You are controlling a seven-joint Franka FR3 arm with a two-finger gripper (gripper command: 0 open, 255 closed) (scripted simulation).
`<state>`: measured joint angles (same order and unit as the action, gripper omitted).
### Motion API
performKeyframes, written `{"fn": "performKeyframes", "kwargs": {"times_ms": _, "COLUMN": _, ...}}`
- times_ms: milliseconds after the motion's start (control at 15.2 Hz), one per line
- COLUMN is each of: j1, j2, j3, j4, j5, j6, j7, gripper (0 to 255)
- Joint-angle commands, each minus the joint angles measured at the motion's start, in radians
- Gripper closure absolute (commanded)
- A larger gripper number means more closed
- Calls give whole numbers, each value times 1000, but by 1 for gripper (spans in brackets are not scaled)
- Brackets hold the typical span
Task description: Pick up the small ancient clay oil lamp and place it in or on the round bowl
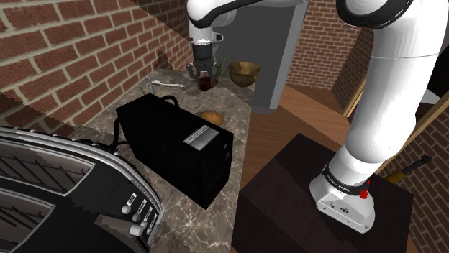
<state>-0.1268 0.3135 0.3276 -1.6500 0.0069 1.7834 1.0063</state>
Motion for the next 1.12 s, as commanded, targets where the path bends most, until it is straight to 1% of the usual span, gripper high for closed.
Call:
{"fn": "performKeyframes", "kwargs": {"times_ms": 0, "j1": 0, "j2": -2, "j3": 0, "j4": 27, "j5": 0, "j6": -29, "j7": 1, "gripper": 255}}
{"fn": "performKeyframes", "kwargs": {"times_ms": 1056, "j1": 6, "j2": -12, "j3": 6, "j4": 229, "j5": 4, "j6": -239, "j7": 14, "gripper": 255}}
